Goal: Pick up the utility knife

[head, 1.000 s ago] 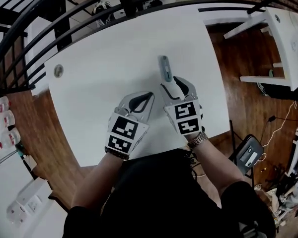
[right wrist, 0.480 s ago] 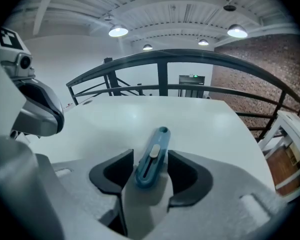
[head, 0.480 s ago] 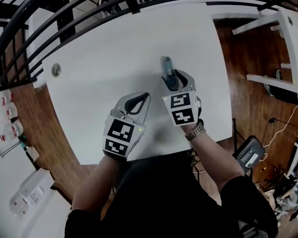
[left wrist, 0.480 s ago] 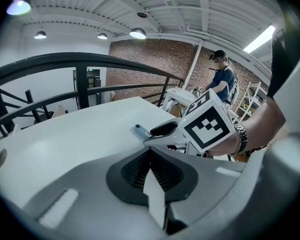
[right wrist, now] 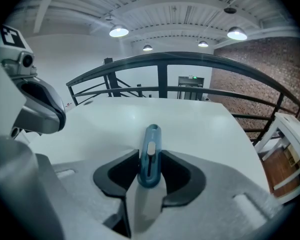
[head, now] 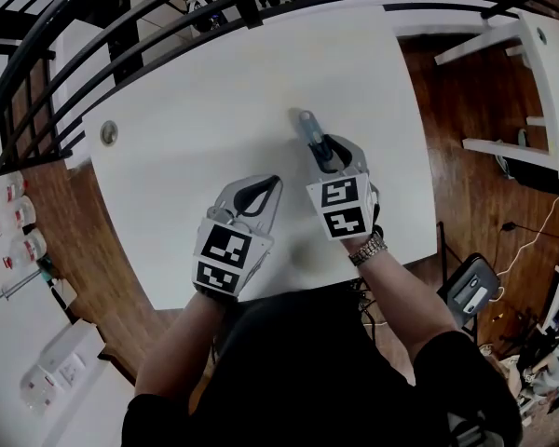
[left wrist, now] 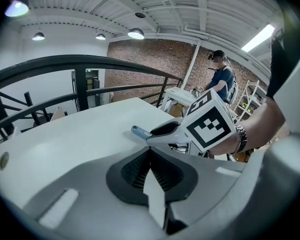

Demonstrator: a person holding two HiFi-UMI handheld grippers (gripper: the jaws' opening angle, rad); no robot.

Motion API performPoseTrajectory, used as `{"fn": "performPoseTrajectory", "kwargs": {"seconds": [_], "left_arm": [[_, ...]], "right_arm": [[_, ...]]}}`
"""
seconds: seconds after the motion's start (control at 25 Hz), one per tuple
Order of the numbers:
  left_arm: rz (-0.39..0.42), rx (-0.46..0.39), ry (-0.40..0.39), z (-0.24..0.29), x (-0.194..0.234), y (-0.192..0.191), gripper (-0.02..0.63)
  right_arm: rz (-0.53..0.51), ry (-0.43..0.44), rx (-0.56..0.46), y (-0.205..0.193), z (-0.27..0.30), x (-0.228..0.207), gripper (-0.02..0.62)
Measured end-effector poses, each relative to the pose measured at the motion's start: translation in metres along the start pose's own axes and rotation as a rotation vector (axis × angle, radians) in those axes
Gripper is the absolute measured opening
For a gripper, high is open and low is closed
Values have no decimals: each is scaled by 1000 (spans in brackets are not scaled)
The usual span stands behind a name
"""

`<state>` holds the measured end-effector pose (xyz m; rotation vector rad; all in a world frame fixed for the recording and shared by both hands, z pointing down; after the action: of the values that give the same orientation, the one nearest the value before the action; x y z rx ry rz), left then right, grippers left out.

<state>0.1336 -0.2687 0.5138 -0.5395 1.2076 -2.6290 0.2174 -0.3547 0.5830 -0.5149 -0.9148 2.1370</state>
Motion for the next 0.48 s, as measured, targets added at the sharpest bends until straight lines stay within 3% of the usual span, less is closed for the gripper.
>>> {"fn": "performPoseTrajectory", "kwargs": {"seconds": [0.48], "left_arm": [[41, -55, -18, -70, -10, -11, 17]], "right_arm": [[9, -5, -96, 21, -64, 63, 130]]}}
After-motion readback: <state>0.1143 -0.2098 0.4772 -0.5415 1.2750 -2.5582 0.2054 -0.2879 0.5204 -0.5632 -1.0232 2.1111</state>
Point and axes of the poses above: the fingertips, and each gripper's own axes: z forward along the fingers, x to its left, y out of its top, the point moved 5 cm from there along -z, backward along the fingers, and after that the axes turned 6 degrees about -x, right-handed, at the moved point
